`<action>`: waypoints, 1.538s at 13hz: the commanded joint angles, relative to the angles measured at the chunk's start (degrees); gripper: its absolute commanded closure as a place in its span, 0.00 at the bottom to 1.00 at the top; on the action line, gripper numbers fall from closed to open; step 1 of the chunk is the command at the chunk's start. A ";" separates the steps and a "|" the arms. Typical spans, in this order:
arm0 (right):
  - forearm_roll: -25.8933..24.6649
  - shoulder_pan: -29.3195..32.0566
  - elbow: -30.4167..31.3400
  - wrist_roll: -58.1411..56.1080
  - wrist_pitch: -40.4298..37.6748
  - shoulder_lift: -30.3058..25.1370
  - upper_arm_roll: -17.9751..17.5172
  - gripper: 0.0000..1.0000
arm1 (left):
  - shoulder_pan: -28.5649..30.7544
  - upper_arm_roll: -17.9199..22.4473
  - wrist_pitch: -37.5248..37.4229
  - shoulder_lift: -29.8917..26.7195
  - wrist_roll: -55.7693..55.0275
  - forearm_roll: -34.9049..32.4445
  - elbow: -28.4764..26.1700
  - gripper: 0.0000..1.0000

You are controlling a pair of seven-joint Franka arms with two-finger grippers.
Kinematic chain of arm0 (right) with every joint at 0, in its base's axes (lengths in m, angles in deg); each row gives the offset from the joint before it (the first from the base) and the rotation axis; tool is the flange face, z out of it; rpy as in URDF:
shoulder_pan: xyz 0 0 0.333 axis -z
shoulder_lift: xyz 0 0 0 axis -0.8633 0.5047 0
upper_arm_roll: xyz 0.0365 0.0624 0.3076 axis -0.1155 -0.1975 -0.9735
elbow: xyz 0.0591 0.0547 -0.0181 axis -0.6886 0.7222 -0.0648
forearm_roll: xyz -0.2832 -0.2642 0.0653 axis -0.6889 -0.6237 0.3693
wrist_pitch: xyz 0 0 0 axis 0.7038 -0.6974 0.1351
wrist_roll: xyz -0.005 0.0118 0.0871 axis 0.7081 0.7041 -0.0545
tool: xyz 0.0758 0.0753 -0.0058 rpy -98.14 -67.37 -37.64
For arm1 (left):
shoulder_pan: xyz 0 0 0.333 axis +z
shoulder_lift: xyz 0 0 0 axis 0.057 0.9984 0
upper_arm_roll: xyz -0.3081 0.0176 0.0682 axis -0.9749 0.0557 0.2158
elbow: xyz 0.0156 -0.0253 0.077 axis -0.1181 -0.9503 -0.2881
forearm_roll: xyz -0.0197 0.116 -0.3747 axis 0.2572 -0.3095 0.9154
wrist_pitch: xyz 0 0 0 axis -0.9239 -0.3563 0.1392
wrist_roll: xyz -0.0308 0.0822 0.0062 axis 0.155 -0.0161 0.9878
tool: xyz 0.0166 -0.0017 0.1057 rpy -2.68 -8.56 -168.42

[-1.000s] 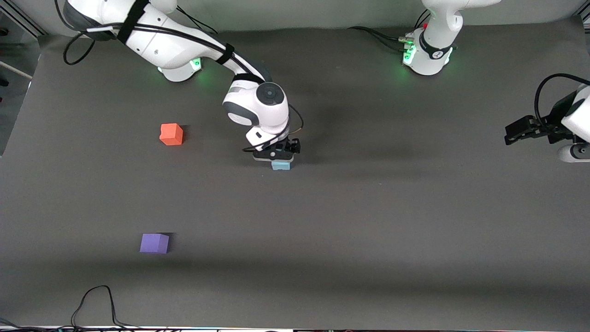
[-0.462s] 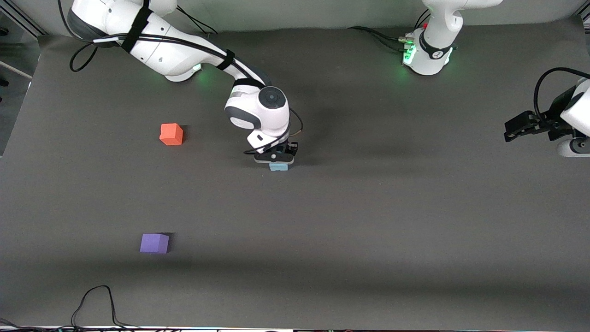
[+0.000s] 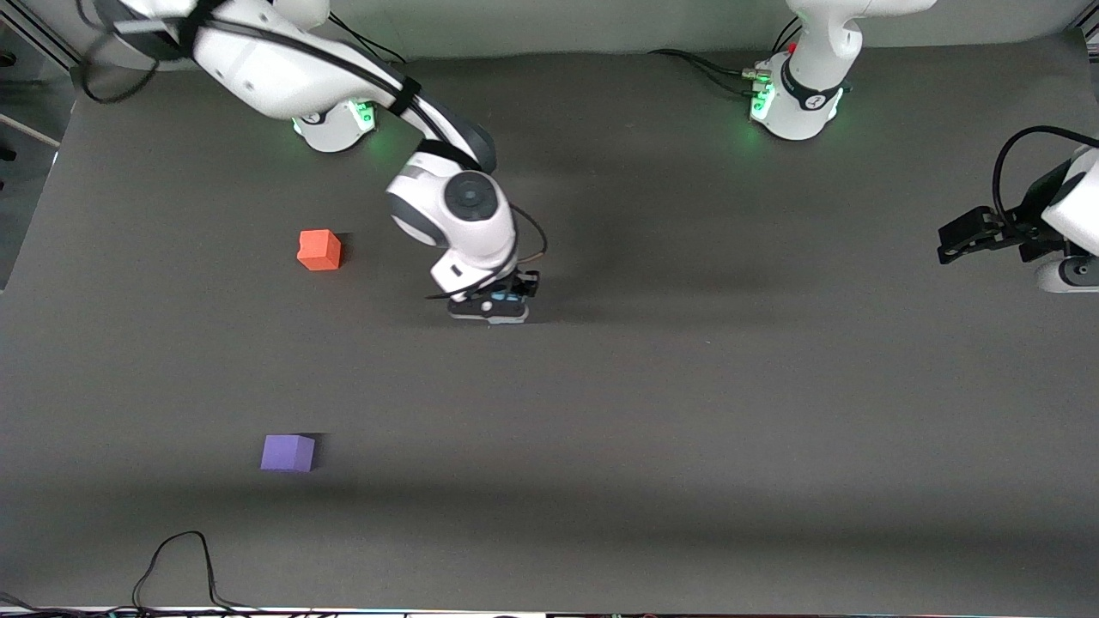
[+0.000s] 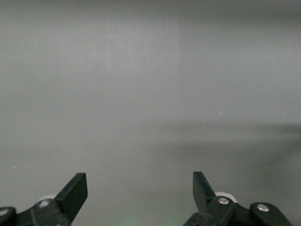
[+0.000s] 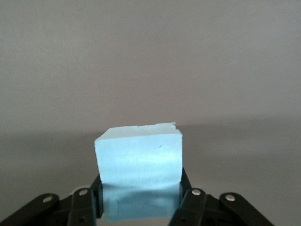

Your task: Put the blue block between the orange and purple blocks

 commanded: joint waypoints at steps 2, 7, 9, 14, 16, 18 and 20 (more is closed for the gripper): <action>14.25 -0.21 3.17 -20.46 -9.36 -16.40 12.09 0.73 | -0.91 0.80 0.78 -1.46 0.59 0.47 -1.68 0.00; 18.20 -0.30 11.34 -38.65 -7.73 -24.69 31.51 0.70 | -1.08 0.88 0.79 -1.37 0.59 0.47 -1.86 0.00; 19.45 -0.30 17.03 -46.14 -0.47 -23.82 36.45 0.70 | -1.08 0.80 0.96 -1.37 0.59 0.47 -1.86 0.00; 19.54 -0.30 25.15 -53.11 19.85 -14.77 40.60 0.70 | -1.09 0.80 0.70 -1.46 0.59 0.65 -1.86 0.00; 19.54 -0.47 25.68 -53.11 23.21 -12.83 40.51 0.69 | -1.17 0.80 0.44 -1.28 0.50 0.65 -1.94 0.00; 19.72 -0.56 25.77 -52.33 23.31 -12.56 40.51 0.64 | -1.17 0.80 -0.18 -1.11 0.59 0.74 -1.86 0.00; 19.72 -0.47 25.86 -52.32 24.79 -10.81 40.51 0.59 | -1.09 0.80 -0.18 -1.02 0.59 1.61 -1.86 0.00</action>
